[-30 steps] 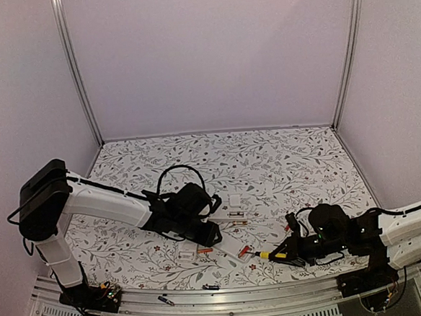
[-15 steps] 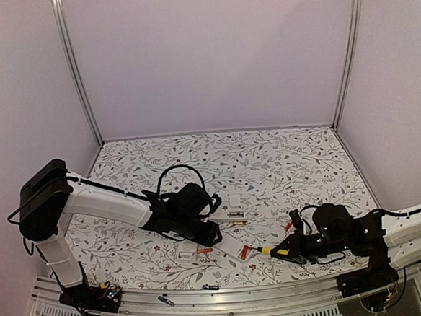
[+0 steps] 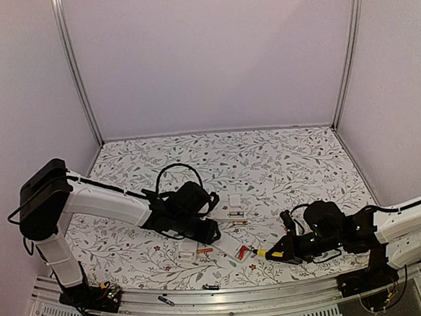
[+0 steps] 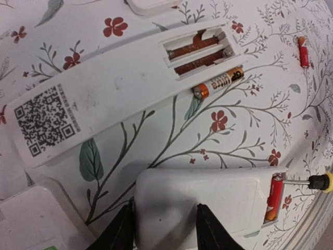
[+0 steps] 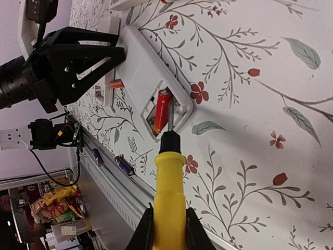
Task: Unload the batteries from the remote control
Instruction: Remove the battery from the remote control without the battery cover, then place the screwdriver at the center of the board.
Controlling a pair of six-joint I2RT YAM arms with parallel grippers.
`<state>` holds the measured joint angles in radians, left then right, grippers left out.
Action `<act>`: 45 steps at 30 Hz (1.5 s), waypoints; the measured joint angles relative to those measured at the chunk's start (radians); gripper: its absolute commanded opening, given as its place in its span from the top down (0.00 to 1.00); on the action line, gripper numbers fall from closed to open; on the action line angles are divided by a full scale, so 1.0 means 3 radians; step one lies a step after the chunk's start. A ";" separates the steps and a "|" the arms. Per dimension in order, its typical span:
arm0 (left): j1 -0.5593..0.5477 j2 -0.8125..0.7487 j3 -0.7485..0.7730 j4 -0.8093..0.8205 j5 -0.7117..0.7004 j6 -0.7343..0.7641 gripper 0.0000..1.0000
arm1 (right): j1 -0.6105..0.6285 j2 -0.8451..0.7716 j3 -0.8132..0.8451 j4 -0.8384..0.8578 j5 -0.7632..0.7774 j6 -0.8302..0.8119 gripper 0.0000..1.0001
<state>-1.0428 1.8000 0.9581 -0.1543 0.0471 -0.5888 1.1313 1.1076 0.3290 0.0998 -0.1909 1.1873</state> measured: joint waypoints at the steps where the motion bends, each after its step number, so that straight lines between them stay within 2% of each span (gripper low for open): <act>1: 0.0010 0.0000 -0.0001 0.0004 -0.0008 -0.0008 0.60 | -0.0001 0.0031 0.0027 -0.0011 -0.0027 -0.0033 1.00; 22: 0.0039 0.0011 -0.0039 0.0117 -0.0008 -0.0083 0.60 | 0.0004 0.0114 0.0173 0.0348 -0.0441 -0.0436 1.00; 25: 0.0039 0.0011 -0.0039 0.0122 -0.0005 -0.0083 0.54 | 0.0004 0.0103 0.0186 0.0322 -0.0395 -0.0455 1.00; 31: 0.0055 -0.0017 -0.0029 0.0116 -0.0022 -0.0043 0.36 | -0.0004 -0.0084 0.0350 0.0009 -0.0070 -0.0566 1.00; 35: 0.0095 -0.0159 0.0084 0.0092 -0.0036 0.0037 0.26 | -0.0187 -0.0215 0.0411 -0.0125 0.0086 -0.0678 1.00; 40: 0.0308 -0.0551 0.0256 0.0151 -0.0031 0.0160 0.21 | -0.0523 -0.0158 0.0423 -0.0220 0.0130 -0.0930 1.00; 45: 0.0759 -0.0979 0.0224 0.0219 0.0005 0.0233 0.19 | -0.0633 0.0256 0.0542 -0.0223 0.0075 -0.1213 1.00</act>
<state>-0.8150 1.5063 1.0252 -0.0887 0.0486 -0.5190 0.9413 1.1843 0.4915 0.0330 -0.1684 0.8234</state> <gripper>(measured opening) 0.798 0.143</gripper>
